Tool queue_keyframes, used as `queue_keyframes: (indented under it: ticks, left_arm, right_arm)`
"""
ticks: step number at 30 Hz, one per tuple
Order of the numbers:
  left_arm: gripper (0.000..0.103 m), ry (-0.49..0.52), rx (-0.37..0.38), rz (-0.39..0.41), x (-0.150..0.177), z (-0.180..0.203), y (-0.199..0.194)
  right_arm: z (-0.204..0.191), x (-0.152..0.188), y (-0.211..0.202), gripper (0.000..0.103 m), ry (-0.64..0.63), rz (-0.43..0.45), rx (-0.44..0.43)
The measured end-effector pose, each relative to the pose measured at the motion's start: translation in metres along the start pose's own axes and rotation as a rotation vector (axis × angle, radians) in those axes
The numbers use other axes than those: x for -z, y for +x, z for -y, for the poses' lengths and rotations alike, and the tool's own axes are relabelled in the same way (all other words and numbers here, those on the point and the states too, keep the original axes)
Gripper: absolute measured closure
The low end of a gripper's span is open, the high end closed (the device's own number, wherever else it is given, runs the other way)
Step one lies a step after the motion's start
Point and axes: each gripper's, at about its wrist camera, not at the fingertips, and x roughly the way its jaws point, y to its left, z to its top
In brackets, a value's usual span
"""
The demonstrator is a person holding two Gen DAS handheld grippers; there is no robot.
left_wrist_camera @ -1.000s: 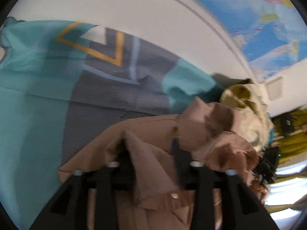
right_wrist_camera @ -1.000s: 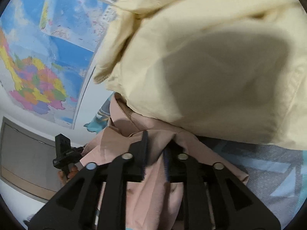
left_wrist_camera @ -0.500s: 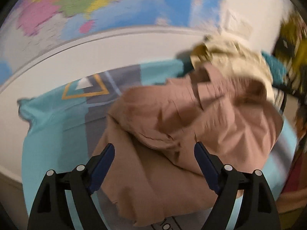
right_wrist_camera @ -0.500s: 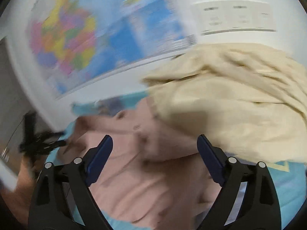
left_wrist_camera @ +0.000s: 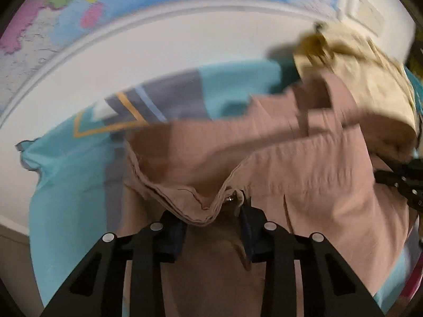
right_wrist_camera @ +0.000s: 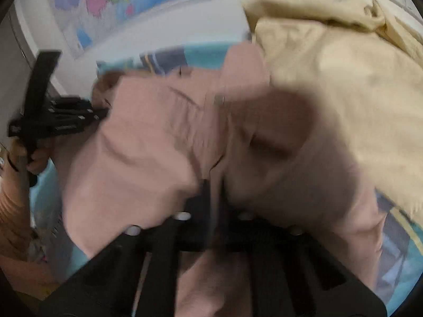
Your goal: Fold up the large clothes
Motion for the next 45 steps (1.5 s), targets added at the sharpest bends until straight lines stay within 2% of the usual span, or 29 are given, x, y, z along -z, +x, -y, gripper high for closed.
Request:
queue_keyframes:
  ticks: [2, 4, 5, 7, 10, 12, 13, 14, 15, 17, 19, 22, 24, 26, 29, 30, 32, 34, 35, 36, 37, 38, 39, 40, 41, 42, 43, 45]
  left_arm:
    - [0.065, -0.067, 0.01, 0.078, -0.01, -0.018, -0.021]
    - [0.05, -0.123, 0.008, 0.147, -0.014, -0.034, -0.038]
    - [0.039, -0.137, 0.008, 0.159, -0.013, -0.039, -0.041]
    - [0.035, -0.149, 0.011, 0.151, -0.007, -0.046, -0.04]
    - [0.028, -0.16, 0.029, 0.06, 0.011, -0.053, -0.02]
    - [0.028, -0.155, 0.016, 0.021, 0.026, -0.057, -0.01]
    - [0.028, -0.151, 0.004, 0.02, 0.033, -0.059, -0.01]
    - [0.026, -0.153, 0.011, 0.026, 0.042, -0.064, -0.012]
    - [0.023, -0.163, 0.029, 0.033, 0.048, -0.068, -0.013]
    - [0.021, -0.199, 0.083, 0.058, 0.062, -0.079, -0.021]
    - [0.019, -0.212, 0.117, 0.083, 0.075, -0.085, -0.031]
    - [0.015, -0.217, 0.165, 0.11, 0.091, -0.084, -0.041]
    - [0.008, -0.205, 0.185, 0.126, 0.1, -0.079, -0.044]
    - [0.007, -0.172, 0.192, 0.133, 0.108, -0.071, -0.045]
    - [0.007, -0.129, 0.236, 0.131, 0.116, -0.059, -0.041]
    - [0.007, -0.117, 0.239, 0.128, 0.117, -0.055, -0.038]
    - [0.007, -0.099, 0.215, 0.113, 0.117, -0.047, -0.028]
    - [0.007, -0.128, 0.226, 0.082, 0.116, -0.045, -0.012]
    - [0.007, -0.16, 0.24, 0.079, 0.116, -0.045, -0.007]
    - [0.008, -0.169, 0.234, 0.091, 0.116, -0.043, -0.006]
    - [0.014, -0.15, 0.226, 0.094, 0.115, -0.039, -0.007]
    - [0.039, -0.14, 0.232, 0.093, 0.115, -0.037, -0.009]
    - [0.056, -0.158, 0.259, 0.081, 0.116, -0.035, -0.012]
    - [0.064, -0.186, 0.275, 0.064, 0.116, -0.035, -0.017]
    - [0.077, -0.202, 0.287, 0.057, 0.117, -0.036, -0.023]
    - [0.083, -0.224, 0.304, 0.054, 0.118, -0.039, -0.03]
    - [0.085, -0.262, 0.356, 0.05, 0.121, -0.045, -0.039]
    - [0.088, -0.303, 0.425, 0.048, 0.128, -0.052, -0.059]
  right_arm:
    - [-0.002, -0.014, -0.017, 0.1, -0.006, 0.086, 0.028]
    - [-0.002, -0.027, -0.028, 0.101, -0.004, 0.157, 0.033]
    - [-0.003, -0.032, -0.026, 0.101, -0.003, 0.166, 0.033]
    - [-0.002, -0.038, -0.005, 0.1, -0.006, 0.118, 0.051]
    - [0.005, -0.032, 0.032, 0.098, -0.015, 0.008, 0.078]
    - [0.01, -0.027, 0.037, 0.091, -0.004, -0.011, 0.081]
    - [0.012, -0.025, 0.032, 0.084, 0.004, 0.001, 0.079]
    - [0.013, -0.023, 0.025, 0.075, 0.007, 0.018, 0.07]
    - [0.014, -0.021, 0.011, 0.061, 0.006, 0.047, 0.057]
    - [0.014, -0.013, -0.019, 0.043, 0.007, 0.129, 0.031]
    - [0.012, 0.001, -0.049, 0.036, 0.005, 0.198, 0.024]
    - [0.028, 0.031, -0.08, 0.019, 0.05, 0.229, 0.039]
    - [0.043, 0.058, -0.084, 0.017, 0.096, 0.194, 0.06]
    - [0.057, 0.082, -0.082, 0.014, 0.143, 0.15, 0.06]
    - [0.07, 0.107, -0.071, 0.01, 0.21, 0.095, 0.003]
    - [0.071, 0.112, -0.062, 0.008, 0.204, 0.074, -0.013]
    - [0.069, 0.116, -0.057, 0.005, 0.177, 0.078, 0.006]
    - [0.065, 0.11, -0.054, 0.008, 0.166, 0.093, 0.002]
    - [0.064, 0.107, -0.053, 0.025, 0.163, 0.094, -0.011]
    - [0.063, 0.103, -0.049, 0.053, 0.16, 0.089, -0.036]
    - [0.064, 0.1, -0.047, 0.067, 0.171, 0.081, -0.08]
    - [0.065, 0.098, -0.049, 0.078, 0.184, 0.071, -0.087]
    - [0.065, 0.096, -0.052, 0.086, 0.194, 0.063, -0.094]
    - [0.065, 0.093, -0.058, 0.088, 0.208, 0.071, -0.114]
    - [0.065, 0.09, -0.07, 0.091, 0.219, 0.096, -0.16]
    - [0.063, 0.087, -0.079, 0.093, 0.221, 0.116, -0.196]
    - [0.06, 0.086, -0.096, 0.094, 0.222, 0.144, -0.249]
    - [0.049, 0.083, -0.127, 0.096, 0.189, 0.185, -0.281]
